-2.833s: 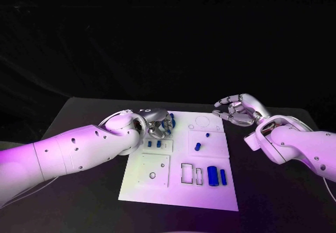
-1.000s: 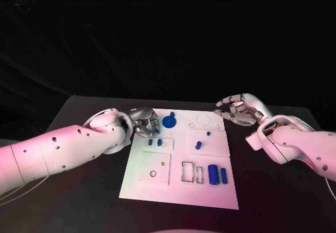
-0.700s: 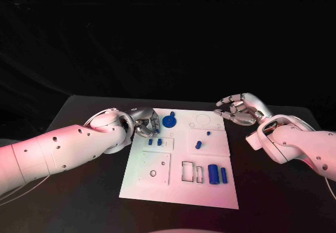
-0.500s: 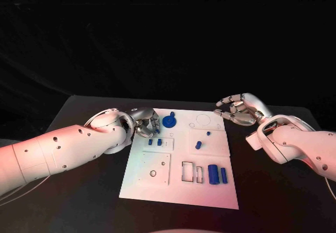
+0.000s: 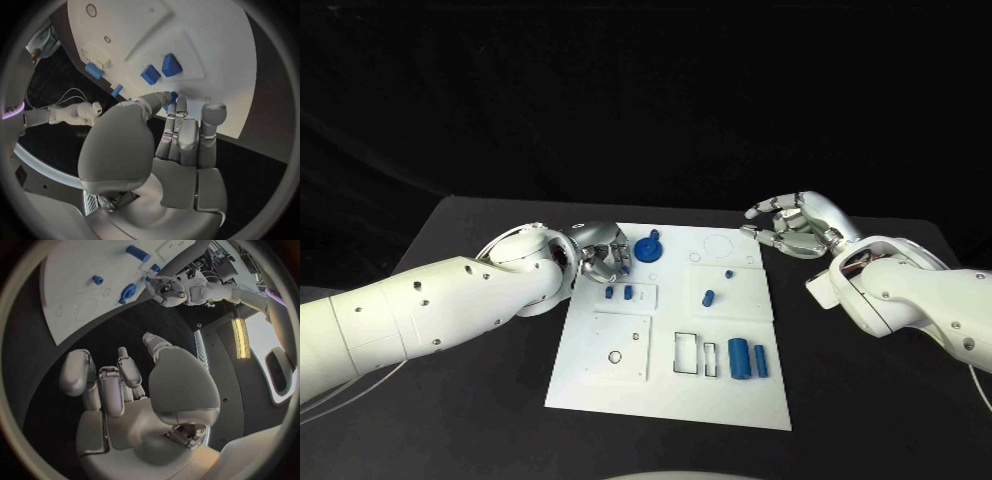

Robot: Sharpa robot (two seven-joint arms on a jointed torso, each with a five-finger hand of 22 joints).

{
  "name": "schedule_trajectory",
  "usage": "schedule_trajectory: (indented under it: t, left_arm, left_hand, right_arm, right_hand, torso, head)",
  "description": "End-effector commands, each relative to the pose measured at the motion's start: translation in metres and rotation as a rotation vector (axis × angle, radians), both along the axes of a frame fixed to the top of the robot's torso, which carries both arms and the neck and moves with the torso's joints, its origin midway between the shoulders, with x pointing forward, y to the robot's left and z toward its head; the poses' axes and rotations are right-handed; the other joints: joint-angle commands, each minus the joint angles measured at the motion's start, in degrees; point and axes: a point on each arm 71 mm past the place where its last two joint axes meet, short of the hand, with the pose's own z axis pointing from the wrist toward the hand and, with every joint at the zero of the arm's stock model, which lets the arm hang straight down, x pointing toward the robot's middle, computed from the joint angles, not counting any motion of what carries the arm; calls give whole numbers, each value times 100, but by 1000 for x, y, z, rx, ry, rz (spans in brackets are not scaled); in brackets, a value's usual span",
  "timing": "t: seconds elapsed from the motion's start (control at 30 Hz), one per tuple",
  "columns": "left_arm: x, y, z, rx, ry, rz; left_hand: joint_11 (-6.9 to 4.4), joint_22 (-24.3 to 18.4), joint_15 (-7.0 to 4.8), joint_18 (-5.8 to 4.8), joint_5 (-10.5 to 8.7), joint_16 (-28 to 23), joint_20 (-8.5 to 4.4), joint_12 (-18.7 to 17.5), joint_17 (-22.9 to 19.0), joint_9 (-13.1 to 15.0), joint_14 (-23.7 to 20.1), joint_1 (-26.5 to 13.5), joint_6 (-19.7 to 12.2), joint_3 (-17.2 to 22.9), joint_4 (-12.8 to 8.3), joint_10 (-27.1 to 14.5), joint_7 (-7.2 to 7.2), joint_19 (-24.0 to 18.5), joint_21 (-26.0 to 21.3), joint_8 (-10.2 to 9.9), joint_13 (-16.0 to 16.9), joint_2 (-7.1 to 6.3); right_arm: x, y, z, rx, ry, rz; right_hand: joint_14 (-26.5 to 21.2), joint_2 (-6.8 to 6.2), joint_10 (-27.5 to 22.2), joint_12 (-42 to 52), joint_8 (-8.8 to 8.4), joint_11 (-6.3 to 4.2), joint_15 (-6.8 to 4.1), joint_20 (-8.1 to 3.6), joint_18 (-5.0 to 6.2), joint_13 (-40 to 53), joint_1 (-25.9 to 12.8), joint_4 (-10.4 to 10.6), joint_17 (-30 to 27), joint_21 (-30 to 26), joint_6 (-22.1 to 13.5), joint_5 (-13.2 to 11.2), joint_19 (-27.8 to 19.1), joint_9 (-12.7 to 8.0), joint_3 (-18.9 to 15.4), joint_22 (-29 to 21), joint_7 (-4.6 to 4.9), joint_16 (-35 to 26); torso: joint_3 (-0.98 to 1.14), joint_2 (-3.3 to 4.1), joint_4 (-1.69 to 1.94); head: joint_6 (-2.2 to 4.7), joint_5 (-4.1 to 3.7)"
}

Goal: Assemble the parts on the task board

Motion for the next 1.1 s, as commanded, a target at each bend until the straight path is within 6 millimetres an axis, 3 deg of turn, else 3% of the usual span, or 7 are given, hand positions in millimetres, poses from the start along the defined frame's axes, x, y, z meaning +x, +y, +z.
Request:
schedule_trajectory:
  t: [0.03,0.33,0.53,1.1]
  left_arm:
    - [-1,-1,-3,17,27,-1]
    - [-1,-1,-4,20,32,0]
    - [0,-1,-3,15,22,5]
    - [0,1,-2,5,6,20]
  left_hand:
    - [5,-11,-22,-72,-32,-26,-12,-29,-13,5,-4,-39,55,-8,28,42,2,20,-24,-31,-8,10]
    - [14,-50,-20,-67,-35,-29,-16,-74,-10,-2,-7,-46,27,-24,26,30,10,2,-51,-69,-23,-16]
    - [58,-160,12,-52,-28,-66,1,-165,-109,-43,-63,-31,-121,-41,-4,12,68,-55,-129,-211,-49,-96]
    - [264,-817,182,65,-13,-262,99,-450,-742,-173,-391,-93,-475,-109,29,-357,284,-408,-586,-570,-150,-267]
  right_arm:
    - [0,1,0,-3,2,13]
    - [0,1,-1,-4,2,12]
    - [0,1,-1,-4,2,12]
    - [0,1,-1,-4,2,10]
  right_hand:
    - [298,46,-16,-9,32,12,-52,-13,104,7,-4,33,211,-26,-9,28,-37,8,15,-6,-4,-34]
    - [298,46,-16,-9,32,12,-52,-13,104,7,-4,33,211,-26,-9,28,-37,8,15,-6,-4,-34]
    - [297,50,-17,-10,35,10,-54,-14,106,2,8,51,201,-40,-12,25,-40,12,5,-14,-4,-40]
    - [297,50,-17,-10,35,10,-54,-14,106,2,8,51,201,-40,-12,25,-40,12,5,-14,-4,-40]
  torso:
    - [6,-1,6]
    - [3,-8,0]
    - [2,-12,7]
    - [-3,-6,5]
  head:
    - [-10,-4]
    - [-15,-2]
    - [-12,-6]
    - [0,-2]
